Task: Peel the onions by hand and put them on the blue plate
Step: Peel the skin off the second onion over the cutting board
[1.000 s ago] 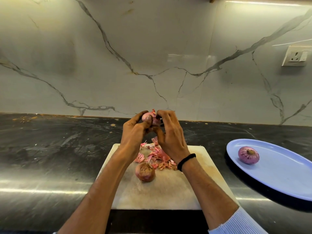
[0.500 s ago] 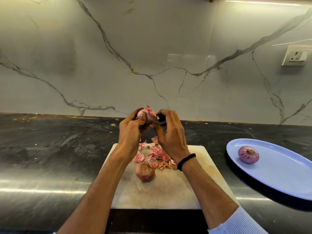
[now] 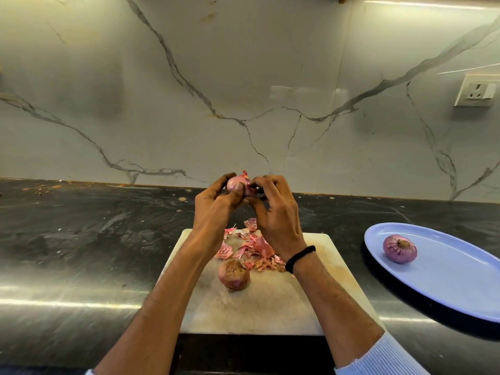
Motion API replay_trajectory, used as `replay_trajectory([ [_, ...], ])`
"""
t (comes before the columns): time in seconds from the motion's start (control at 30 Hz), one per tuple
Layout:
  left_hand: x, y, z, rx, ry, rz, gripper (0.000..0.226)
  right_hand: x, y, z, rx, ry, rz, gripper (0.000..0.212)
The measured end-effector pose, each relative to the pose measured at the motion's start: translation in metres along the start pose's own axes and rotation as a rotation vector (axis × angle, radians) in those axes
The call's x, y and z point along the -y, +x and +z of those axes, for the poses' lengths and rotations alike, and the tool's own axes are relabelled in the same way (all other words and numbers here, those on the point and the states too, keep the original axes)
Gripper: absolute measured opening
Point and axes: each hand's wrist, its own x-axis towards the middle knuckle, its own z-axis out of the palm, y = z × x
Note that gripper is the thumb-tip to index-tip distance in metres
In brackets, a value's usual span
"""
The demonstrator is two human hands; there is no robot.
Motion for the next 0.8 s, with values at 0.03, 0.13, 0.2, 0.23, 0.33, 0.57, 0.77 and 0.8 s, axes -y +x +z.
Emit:
replay_trajectory([
  [0.03, 0.0000, 0.0000, -0.0001, -0.003, 0.014, 0.003, 0.045, 0.0001, 0.0004, -0.0003, -0.002, 0.002, 0.001, 0.028],
  [0.13, 0.0009, 0.0010, -0.0003, -0.015, 0.050, 0.007, 0.044, 0.0008, 0.0008, -0.0013, 0.004, 0.007, 0.003, 0.027],
  [0.2, 0.0017, 0.0017, -0.0003, -0.027, 0.069, 0.010, 0.043, 0.0011, 0.0009, -0.0025, 0.003, 0.004, 0.004, 0.028],
  [0.23, 0.0019, 0.0019, -0.0003, -0.034, 0.083, 0.013, 0.044, 0.0012, 0.0010, -0.0031, -0.006, 0.000, 0.001, 0.026],
  [0.33, 0.0027, 0.0028, -0.0013, -0.045, 0.130, 0.030, 0.047, -0.0012, 0.0018, -0.0036, -0.059, -0.011, -0.015, 0.016],
  [0.57, 0.0012, -0.0005, 0.0005, -0.030, 0.153, 0.037, 0.067, -0.0022, 0.0008, -0.0020, -0.059, -0.063, 0.013, 0.014],
  [0.77, -0.0010, 0.0018, -0.0011, -0.097, 0.051, 0.029, 0.044, -0.0004, -0.0007, 0.0006, -0.026, -0.077, 0.015, 0.015],
  [0.8, -0.0018, 0.0031, -0.0023, -0.118, 0.028, 0.024, 0.041, -0.0002, -0.0006, 0.0007, -0.029, -0.070, 0.015, 0.013],
])
